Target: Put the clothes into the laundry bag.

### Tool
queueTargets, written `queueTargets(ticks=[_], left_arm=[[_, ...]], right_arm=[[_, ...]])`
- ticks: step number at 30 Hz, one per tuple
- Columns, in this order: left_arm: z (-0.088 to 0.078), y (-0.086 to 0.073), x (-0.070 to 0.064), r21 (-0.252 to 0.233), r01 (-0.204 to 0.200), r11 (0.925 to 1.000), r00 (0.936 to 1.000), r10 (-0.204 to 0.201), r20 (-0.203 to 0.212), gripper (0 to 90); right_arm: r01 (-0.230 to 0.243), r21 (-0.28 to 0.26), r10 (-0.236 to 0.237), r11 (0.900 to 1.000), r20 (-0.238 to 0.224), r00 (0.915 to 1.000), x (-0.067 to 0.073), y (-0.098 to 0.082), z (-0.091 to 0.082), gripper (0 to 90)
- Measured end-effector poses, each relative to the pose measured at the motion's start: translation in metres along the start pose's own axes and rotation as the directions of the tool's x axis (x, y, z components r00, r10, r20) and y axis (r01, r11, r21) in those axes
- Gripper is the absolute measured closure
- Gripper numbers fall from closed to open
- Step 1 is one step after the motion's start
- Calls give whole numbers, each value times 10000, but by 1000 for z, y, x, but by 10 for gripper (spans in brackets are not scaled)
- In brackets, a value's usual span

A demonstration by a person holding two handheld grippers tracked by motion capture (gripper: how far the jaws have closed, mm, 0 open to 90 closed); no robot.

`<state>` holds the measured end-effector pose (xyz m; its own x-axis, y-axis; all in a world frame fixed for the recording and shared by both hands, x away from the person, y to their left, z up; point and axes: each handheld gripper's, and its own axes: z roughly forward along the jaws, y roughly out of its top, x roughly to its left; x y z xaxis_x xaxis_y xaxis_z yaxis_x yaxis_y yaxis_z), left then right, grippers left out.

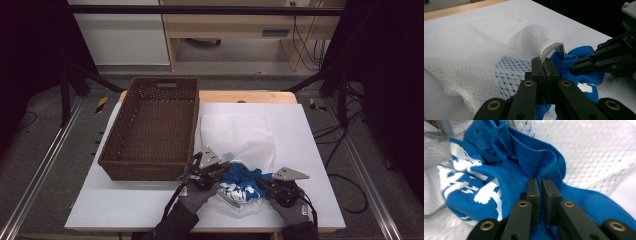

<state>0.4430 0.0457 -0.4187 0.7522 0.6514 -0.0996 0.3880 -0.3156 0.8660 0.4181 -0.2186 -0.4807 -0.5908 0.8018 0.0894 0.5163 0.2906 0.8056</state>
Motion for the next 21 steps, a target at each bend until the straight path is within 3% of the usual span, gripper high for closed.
queueTargets(ticks=[4, 9, 12, 15, 18, 21], left_arm=[[0, 0, 1, -13, 33, 10000, 10000, -33, -27, 889], [0, 5, -1, -137, 79, 9999, 10000, -79, 10, 889], [-3, 9, -4, -271, 18, 9996, 10000, -17, 40, 889], [-7, 13, -8, -443, -65, 9990, 9999, 70, 114, 889], [-9, 11, -11, -408, -265, 9988, 9996, 268, 85, 889], [-8, 6, -10, -349, -207, 9992, 9997, 211, 108, 889]], right_arm=[[169, -657, -177, 9977, -114, 9998, 4, 9, -17, 870], [770, -1635, -916, 9835, -839, 9923, 30, 28, -30, 868], [1241, -1556, -1411, 9800, -1031, 9846, 50, 39, -15, 862], [1509, -1133, -1612, 9820, -878, 9830, 59, 44, 10, 857], [1807, -557, -1818, 9820, -144, 9832, 61, 48, 37, 852], [1472, -445, -1473, 9881, 19, 9891, 54, 49, 48, 837]])
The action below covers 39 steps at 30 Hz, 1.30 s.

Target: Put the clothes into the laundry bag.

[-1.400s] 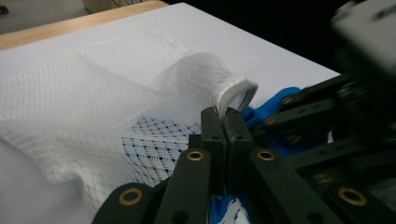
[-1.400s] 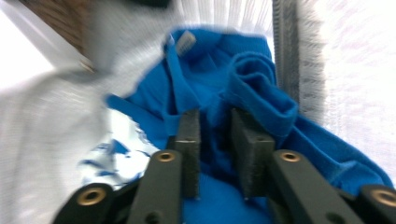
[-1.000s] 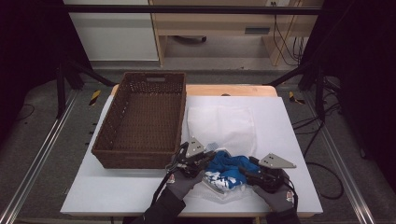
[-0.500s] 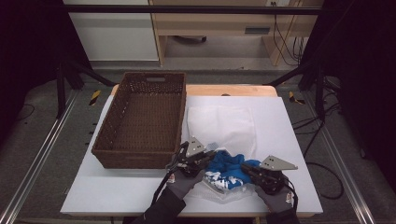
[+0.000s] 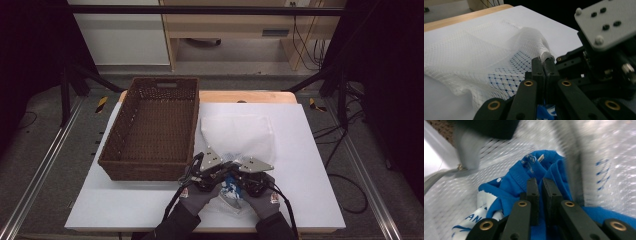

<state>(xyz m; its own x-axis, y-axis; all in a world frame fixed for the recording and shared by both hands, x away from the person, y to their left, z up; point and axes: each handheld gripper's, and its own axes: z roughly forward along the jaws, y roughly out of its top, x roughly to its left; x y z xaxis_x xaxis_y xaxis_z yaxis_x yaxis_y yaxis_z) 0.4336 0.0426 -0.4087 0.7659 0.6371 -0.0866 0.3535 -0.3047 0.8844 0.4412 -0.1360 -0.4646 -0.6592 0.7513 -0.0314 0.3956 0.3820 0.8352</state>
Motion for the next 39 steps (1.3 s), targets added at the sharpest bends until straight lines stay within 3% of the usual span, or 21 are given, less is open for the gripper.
queueTargets(ticks=[4, 9, 12, 14, 16, 19, 21, 24, 25, 29, 32, 36, 39], left_arm=[[2, -6, 5, 115, 148, 9998, 9999, -147, -44, 889], [2, -9, 8, 150, 230, 9996, 9997, -228, -102, 889], [2, -10, 9, 205, 213, 9996, 9997, -210, -130, 889], [2, -10, 9, 207, 195, 9996, 9997, -192, -145, 889], [2, -10, 9, 203, 205, 9996, 9997, -203, -131, 889], [3, -10, 9, 222, 210, 9995, 9997, -208, -117, 889], [3, -10, 9, 208, 219, 9995, 9997, -217, -115, 889], [2, -9, 9, 196, 226, 9996, 9997, -224, -110, 889], [2, -10, 10, 187, 224, 9996, 9997, -222, -105, 889], [1, -9, 10, 165, 266, 9995, 9996, -264, -128, 889], [0, -7, 9, 48, 330, 9994, 9994, -329, -104, 889], [-5, 0, 6, -190, 285, 9994, 9996, -286, -70, 889], [-7, 1, 3, -253, 160, 9996, 9999, -161, -29, 889]], right_arm=[[-205, -75, 203, 9998, -255, 9995, -3, 1, -6, 761], [-612, -1193, 501, 9910, -938, 9943, -9, -1, -42, 646], [-728, -1689, 625, 9829, -656, 9959, -19, -7, -67, 603], [-809, -1694, 785, 9822, -210, 9967, -27, -13, -77, 568], [-1043, -1552, 1025, 9824, -195, 9945, -32, -21, -80, 542], [-1019, -944, 999, 9903, -249, 9947, -31, -35, -69, 513], [-1023, -488, 1015, 9936, -200, 9946, -30, -39, -57, 548], [-1025, 62, 1026, 9947, -260, 9944, -29, -42, -47, 811], [-931, 12, 930, 9957, -361, 9950, -29, -41, -48, 853], [-519, -710, 479, 9961, -579, 9972, -20, -30, -61, 865], [-172, -1191, 69, 9927, -868, 9962, -7, -14, -62, 863], [170, -841, -246, 9963, -898, 9957, 6, -1, -38, 854], [214, -245, -227, 9995, -523, 9984, 6, 0, -10, 836]])
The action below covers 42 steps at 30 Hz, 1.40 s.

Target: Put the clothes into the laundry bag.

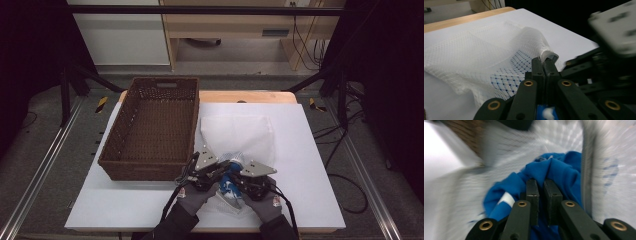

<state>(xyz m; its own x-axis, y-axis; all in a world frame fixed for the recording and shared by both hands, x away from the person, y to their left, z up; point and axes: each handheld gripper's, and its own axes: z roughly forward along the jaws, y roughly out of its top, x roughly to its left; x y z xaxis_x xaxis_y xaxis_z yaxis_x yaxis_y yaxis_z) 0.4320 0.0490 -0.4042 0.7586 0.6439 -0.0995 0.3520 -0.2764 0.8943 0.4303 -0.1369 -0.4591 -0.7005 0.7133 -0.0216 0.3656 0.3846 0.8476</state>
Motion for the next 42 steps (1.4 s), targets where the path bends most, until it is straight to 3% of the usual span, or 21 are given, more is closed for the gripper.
queueTargets(ticks=[2, 6, 10, 16, 18, 20, 24, 29, 32, 34, 37, 42], left_arm=[[0, -1, -1, 45, -68, 10000, 10000, 69, -14, 889], [1, -7, 4, 151, 99, 9998, 9999, -99, -17, 889], [2, -12, 9, 286, 200, 9994, 9998, -199, -65, 889], [4, -14, 10, 348, 268, 9990, 9996, -265, -76, 889], [4, -14, 10, 366, 239, 9990, 9997, -236, -89, 889], [4, -14, 10, 357, 259, 9990, 9996, -257, -81, 889], [3, -14, 9, 305, 258, 9992, 9997, -256, -50, 889], [3, -14, 8, 316, 227, 9992, 9997, -227, -17, 889], [4, -14, 7, 333, 195, 9993, 9998, -195, 13, 889], [3, -13, 6, 301, 182, 9994, 9998, -183, 34, 889], [1, -10, 6, 237, 126, 9996, 9998, -129, 127, 889], [-3, 0, -1, -38, 16, 10000, 9997, -15, 262, 889]], right_arm=[[-197, 110, 195, 9997, 209, 9996, -5, -2, 12, 832], [-563, 2, 563, 9984, 191, 9982, -11, 0, 10, 779], [-659, -421, 658, 9969, -32, 9978, -10, -1, -11, 695], [-902, -1048, 879, 9904, -269, 9958, -8, -9, -43, 460], [-1040, -793, 1011, 9914, -389, 9941, -6, -14, -40, 352], [-1061, -408, 1041, 9935, -466, 9935, -3, -19, -32, 308], [-870, 505, 872, 9949, -17, 9962, 1, -28, -7, 220], [-1468, 923, 1461, 9849, 140, 9892, -4, -31, 4, 338], [-1719, 912, 1714, 9809, 133, 9851, -5, -30, 1, 612], [-1670, 837, 1656, 9824, 233, 9859, -5, -29, -1, 742], [-1356, 587, 1339, 9890, 321, 9905, -3, -26, -5, 773], [-1347, -126, 1352, 9908, 611, 9889, -2, -11, -7, 774]])
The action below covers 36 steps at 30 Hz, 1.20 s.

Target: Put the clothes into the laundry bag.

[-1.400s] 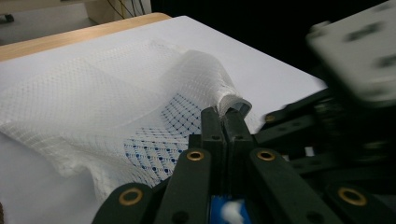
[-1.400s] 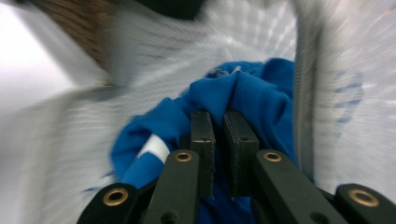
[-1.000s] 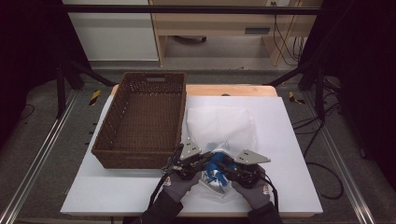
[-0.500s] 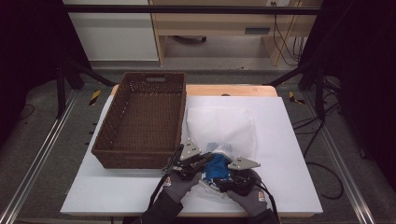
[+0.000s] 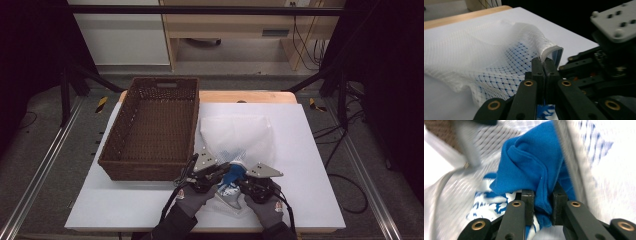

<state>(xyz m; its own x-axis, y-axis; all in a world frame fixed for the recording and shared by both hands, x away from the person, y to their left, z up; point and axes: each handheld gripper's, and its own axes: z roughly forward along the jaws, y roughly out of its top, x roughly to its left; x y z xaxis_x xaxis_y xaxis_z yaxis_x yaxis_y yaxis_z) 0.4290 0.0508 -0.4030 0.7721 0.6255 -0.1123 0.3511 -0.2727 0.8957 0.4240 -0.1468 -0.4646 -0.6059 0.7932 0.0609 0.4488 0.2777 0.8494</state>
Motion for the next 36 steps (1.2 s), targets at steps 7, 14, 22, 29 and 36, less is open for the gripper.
queueTargets(ticks=[7, 14, 22, 29, 36], left_arm=[[-4, 4, -8, -53, -307, 9995, 9995, 307, 124, 889], [2, -10, 0, 323, -72, 9995, 10000, 71, 44, 889], [5, -14, 9, 446, 127, 9989, 9999, -121, -120, 889], [8, -15, 10, 510, 125, 9986, 9998, -117, -154, 889], [7, -14, 11, 461, 162, 9988, 9997, -154, -179, 889]], right_arm=[[-198, -183, 227, 9996, 1754, 9842, -11, 16, 20, 758], [-501, 577, 380, 9971, 1954, 9800, -23, 11, 31, 661], [-378, -327, 392, 9988, 440, 9983, -24, 8, -9, 457], [250, 317, -247, 9992, -105, 9996, -12, 3, 3, 315], [847, 1216, -934, 9890, 677, 9933, 8, -5, 33, 286]])
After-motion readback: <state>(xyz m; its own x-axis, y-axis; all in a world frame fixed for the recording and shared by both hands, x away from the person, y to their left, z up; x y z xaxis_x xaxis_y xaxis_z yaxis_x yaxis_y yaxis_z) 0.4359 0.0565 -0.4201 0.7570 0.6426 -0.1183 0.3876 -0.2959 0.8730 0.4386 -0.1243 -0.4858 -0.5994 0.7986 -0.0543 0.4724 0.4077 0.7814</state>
